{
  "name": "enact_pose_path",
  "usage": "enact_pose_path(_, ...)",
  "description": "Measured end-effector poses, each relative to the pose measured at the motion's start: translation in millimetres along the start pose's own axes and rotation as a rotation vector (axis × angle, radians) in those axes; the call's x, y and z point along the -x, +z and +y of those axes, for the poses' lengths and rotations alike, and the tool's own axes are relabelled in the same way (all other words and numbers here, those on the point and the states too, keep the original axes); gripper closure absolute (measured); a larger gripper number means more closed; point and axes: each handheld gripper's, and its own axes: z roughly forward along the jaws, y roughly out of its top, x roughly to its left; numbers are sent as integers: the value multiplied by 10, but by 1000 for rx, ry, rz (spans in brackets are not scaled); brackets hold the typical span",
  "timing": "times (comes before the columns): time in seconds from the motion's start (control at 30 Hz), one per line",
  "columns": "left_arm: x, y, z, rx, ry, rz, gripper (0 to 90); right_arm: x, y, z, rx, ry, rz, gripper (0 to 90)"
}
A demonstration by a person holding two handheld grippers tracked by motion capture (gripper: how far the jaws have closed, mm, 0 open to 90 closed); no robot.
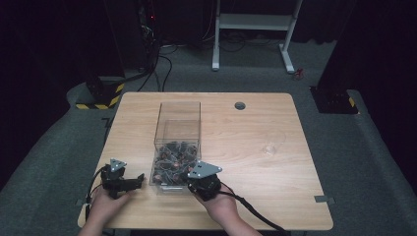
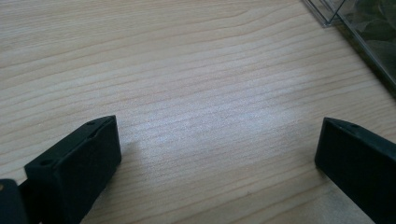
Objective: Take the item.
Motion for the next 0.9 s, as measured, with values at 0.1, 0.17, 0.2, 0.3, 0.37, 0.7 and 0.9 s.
enact_pose_path(0.1,0,0,0,0,0,0,5,5,-13,4,12,3,1,900)
enact_pose_path(0.17,0,0,0,0,0,0,5,7,-22,8,15,5,1,900)
enact_pose_path(0.2,0,0,0,0,0,0,5,10,-29,12,21,5,0,900)
enact_pose_path(0.3,0,0,0,0,-1,0,5,15,-40,20,31,4,-1,900)
enact_pose_path(0.37,0,0,0,0,0,0,5,17,-59,30,41,5,0,900)
enact_pose_path(0.7,0,0,0,0,0,0,5,30,-118,62,68,6,-6,900)
enact_pose_path(0.9,0,0,0,0,0,0,5,35,-142,80,80,10,-9,900)
